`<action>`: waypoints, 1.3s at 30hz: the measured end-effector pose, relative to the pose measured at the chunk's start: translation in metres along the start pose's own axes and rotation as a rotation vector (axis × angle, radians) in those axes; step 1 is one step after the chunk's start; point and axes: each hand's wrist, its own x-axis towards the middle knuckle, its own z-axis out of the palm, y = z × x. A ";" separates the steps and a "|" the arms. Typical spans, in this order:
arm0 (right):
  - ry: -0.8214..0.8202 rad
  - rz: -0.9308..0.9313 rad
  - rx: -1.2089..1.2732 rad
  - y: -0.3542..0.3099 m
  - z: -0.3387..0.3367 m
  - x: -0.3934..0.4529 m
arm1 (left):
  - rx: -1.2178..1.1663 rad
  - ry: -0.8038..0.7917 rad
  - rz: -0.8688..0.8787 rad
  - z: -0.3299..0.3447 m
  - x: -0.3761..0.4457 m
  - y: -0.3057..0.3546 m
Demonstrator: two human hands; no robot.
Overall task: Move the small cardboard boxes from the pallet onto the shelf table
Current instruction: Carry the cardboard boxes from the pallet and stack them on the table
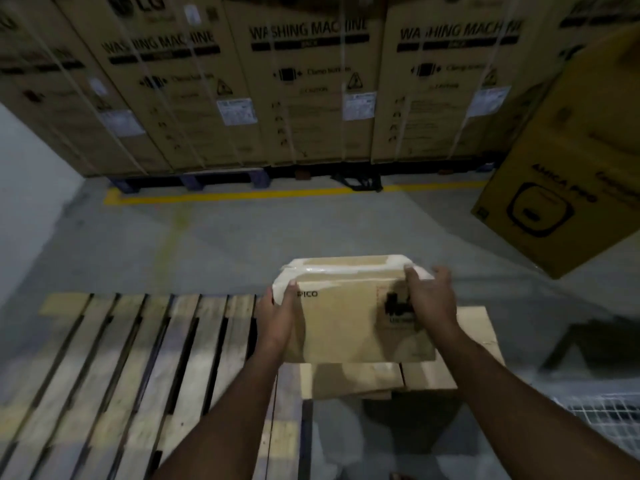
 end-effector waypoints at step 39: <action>1.171 -0.178 0.426 0.078 -0.550 -0.431 | -0.015 -0.476 0.900 0.136 -0.556 0.246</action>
